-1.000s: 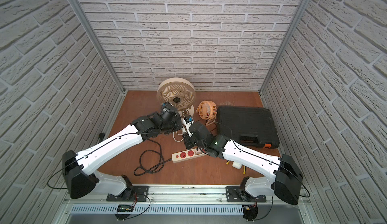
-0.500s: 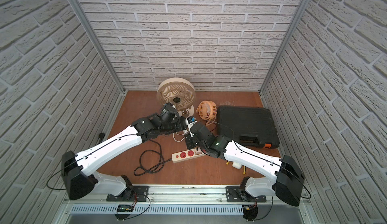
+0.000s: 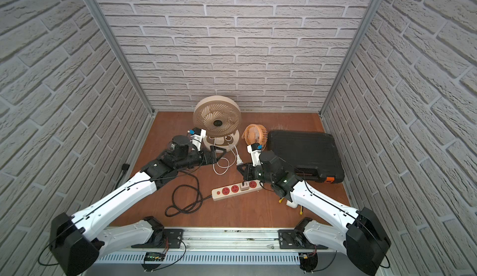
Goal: Plug the desk fan into the power strip
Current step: Pick up the plug from the center of the board.
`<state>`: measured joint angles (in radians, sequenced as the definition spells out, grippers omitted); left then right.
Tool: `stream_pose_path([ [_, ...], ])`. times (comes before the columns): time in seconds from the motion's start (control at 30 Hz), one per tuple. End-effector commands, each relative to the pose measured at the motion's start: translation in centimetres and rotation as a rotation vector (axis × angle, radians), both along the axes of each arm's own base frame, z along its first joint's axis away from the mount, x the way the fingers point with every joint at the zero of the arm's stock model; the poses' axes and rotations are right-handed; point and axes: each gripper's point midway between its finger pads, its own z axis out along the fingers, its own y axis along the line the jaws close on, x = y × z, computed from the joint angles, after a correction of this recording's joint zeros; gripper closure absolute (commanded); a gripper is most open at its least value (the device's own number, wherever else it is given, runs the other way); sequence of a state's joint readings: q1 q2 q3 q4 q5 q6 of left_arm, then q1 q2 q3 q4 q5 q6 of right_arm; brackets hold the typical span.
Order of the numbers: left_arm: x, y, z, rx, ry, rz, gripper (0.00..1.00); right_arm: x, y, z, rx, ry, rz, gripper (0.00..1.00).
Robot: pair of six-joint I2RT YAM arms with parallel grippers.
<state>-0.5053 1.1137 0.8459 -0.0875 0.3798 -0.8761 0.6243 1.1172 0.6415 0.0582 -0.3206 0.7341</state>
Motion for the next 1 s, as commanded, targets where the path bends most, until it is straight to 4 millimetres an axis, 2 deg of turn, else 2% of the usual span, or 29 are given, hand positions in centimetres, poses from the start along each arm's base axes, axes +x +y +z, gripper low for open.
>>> stream_pose_path([
  [0.0,-1.2,-2.2,4.8,-0.188,-0.191,-0.213,0.02,-0.8,1.9,5.2,0.261,-0.047,0.117,0.97],
  [0.17,-1.8,-3.4,4.9,-0.241,-0.163,-0.322,0.02,-0.9,2.2,6.9,0.382,-0.045,0.169,0.97],
  [0.47,-1.5,-4.2,3.6,-0.291,-0.102,-0.402,0.02,-1.1,2.1,7.7,0.493,-0.035,0.209,0.97],
  [0.73,-2.3,-4.9,4.0,-0.359,-0.058,-0.479,0.02,-1.9,2.9,8.6,0.531,-0.019,0.313,0.97],
  [0.87,-2.4,-5.1,4.0,-0.363,-0.041,-0.498,0.08,-1.9,3.3,9.0,0.552,-0.017,0.344,0.97],
  [0.97,-2.4,-5.3,3.8,-0.365,-0.021,-0.518,0.21,-2.0,3.5,9.1,0.58,-0.007,0.367,0.97],
])
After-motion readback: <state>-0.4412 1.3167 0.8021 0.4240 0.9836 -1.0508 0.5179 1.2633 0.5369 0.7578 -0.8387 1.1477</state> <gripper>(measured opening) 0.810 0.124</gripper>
